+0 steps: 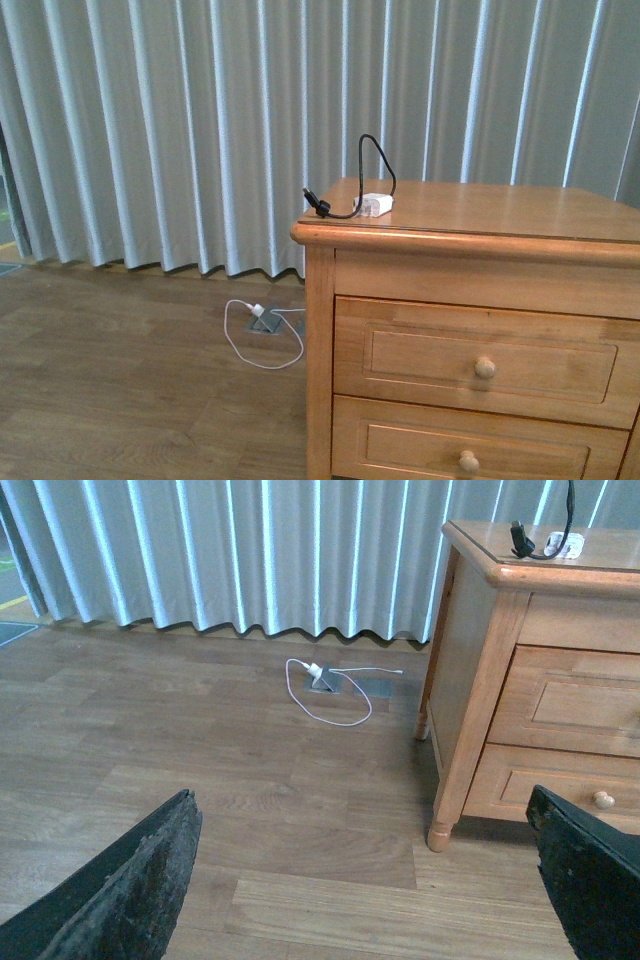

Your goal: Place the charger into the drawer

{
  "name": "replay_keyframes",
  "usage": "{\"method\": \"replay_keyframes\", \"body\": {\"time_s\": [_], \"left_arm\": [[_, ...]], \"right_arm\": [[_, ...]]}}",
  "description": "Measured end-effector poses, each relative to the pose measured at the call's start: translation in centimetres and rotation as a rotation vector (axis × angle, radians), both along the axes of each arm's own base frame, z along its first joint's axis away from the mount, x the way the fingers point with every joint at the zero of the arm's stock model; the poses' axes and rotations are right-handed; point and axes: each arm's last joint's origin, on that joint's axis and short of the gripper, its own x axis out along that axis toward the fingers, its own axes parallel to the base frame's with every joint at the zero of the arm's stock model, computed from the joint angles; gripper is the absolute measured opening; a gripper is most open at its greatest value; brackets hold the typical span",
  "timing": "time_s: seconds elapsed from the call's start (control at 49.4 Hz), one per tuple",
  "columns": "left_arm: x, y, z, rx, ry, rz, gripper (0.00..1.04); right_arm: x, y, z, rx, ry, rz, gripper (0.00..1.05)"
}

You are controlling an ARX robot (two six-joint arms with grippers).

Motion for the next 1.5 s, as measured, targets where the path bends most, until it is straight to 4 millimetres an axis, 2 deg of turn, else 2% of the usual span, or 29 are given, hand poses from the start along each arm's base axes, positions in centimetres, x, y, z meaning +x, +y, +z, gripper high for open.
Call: {"method": "replay_keyframes", "body": {"time_s": [0.728,0.829,0.931,1.052,1.193,1.497], "left_arm": [[0.0,0.0,0.0,0.000,0.000,0.000,0.99],[0.0,0.0,0.0,0.000,0.000,0.000,0.99],[0.0,0.0,0.0,0.000,0.000,0.000,0.99],[0.0,0.0,0.0,0.000,0.000,0.000,0.99],[0.0,0.0,0.0,0.000,0.000,0.000,0.99],[0.0,0.0,0.0,0.000,0.000,0.000,0.99]], "right_arm": [[0.0,0.0,0.0,0.000,0.000,0.000,0.96],[0.1,0.1,-0.4,-0.007,0.172,0.130,0.96],[0.9,0.3,-1.0,0.002,0.291,0.140,0.96],[2.9,1.3,0.1,0.003,0.312,0.126,0.96],[7.0,3.3,1.6,0.024,0.334,0.140,0.96],[16.7,6.9,-0.2,0.111,0.491,0.048,0.96]]}}
